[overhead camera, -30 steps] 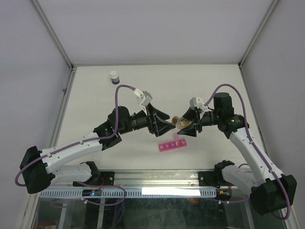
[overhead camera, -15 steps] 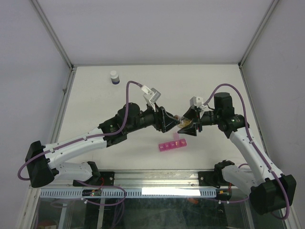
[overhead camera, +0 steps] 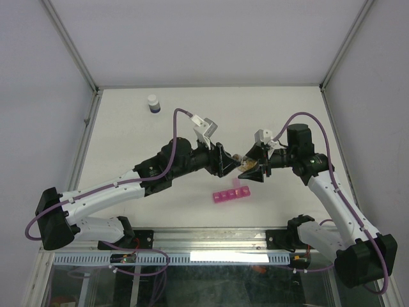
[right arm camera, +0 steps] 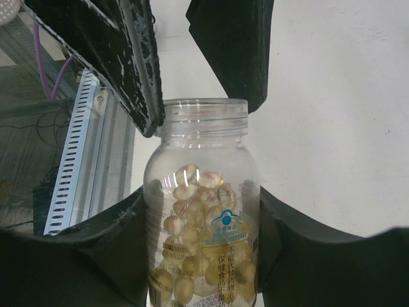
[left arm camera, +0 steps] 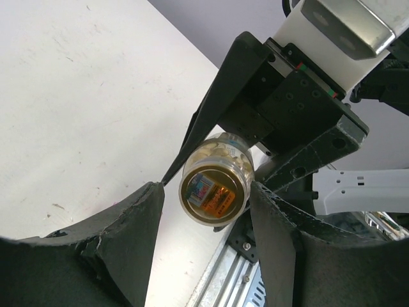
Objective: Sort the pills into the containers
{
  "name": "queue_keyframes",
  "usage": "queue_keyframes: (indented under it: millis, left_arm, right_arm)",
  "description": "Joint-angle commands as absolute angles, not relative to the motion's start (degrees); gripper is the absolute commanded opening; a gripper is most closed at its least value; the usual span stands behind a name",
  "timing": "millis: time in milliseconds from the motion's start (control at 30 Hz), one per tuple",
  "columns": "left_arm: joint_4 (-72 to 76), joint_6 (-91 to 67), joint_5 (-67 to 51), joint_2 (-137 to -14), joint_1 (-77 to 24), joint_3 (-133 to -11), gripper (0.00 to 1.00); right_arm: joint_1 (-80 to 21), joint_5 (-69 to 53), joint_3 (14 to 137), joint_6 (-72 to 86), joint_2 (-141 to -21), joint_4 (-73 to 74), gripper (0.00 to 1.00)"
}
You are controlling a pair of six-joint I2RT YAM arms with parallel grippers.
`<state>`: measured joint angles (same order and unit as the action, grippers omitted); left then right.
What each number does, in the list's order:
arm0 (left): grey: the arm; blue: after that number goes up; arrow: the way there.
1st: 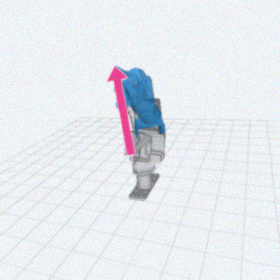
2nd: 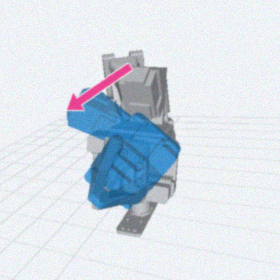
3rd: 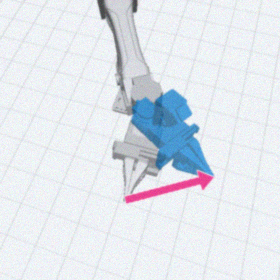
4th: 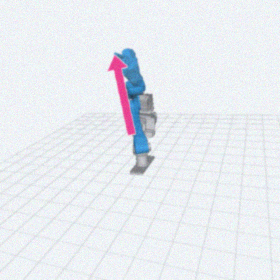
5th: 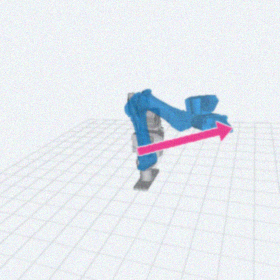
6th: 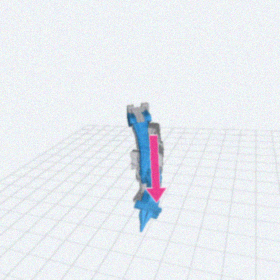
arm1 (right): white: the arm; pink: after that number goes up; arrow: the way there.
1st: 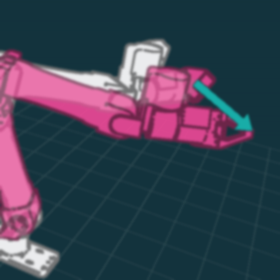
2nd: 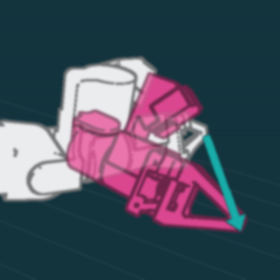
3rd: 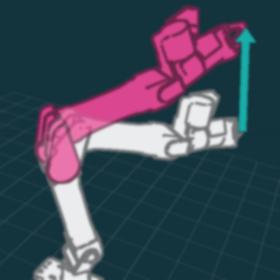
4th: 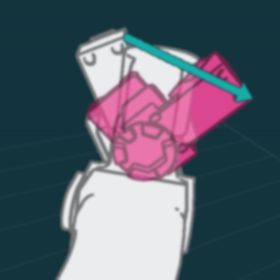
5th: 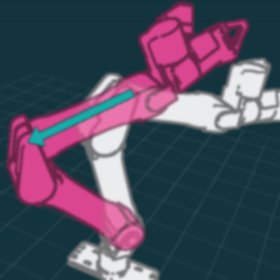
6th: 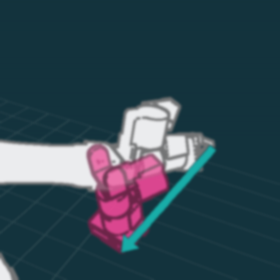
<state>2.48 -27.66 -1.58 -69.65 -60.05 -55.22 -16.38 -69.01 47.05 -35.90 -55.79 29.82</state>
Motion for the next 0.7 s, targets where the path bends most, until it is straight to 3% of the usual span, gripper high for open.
queue_keyframes:
  millis: [0, 167, 267, 367, 567, 667]
  left_arm:
    - [3.3, -26.82, -2.84, -70.63, -60.47, -58.59, 0.57]
    - [3.3, -26.16, -4.4, -71.6, -60.39, -59.3, 0.5]
    - [3.34, -25.45, -6.13, -71.91, -60.38, -59.39, 0.3]
    - [4.07, -22.32, -10.69, -72.07, -60.3, -59.2, 0.18]
    - [5.92, -6.84, -26.65, -72.4, -59.85, -57.51, 0.08]
    - [4.81, 3.78, -33.07, -72.67, -59.44, -56.6, 0.08]
  right_arm:
    - [-16.62, -70.82, 49.48, -35.59, -55.2, 27.59, 0.0]
    - [-16.63, -70.84, 49.44, -35.59, -55.2, 27.6, 0.0]
    - [-16.65, -70.84, 49.48, -35.6, -55.11, 27.68, 0.0]
    - [-16.59, -70.85, 49.55, -35.58, -55.02, 27.69, 0.0]
    - [-16.56, -70.97, 49.57, -35.54, -54.85, 27.68, 0.0]
    - [-16.54, -71.01, 49.57, -35.59, -54.85, 27.73, 0.0]
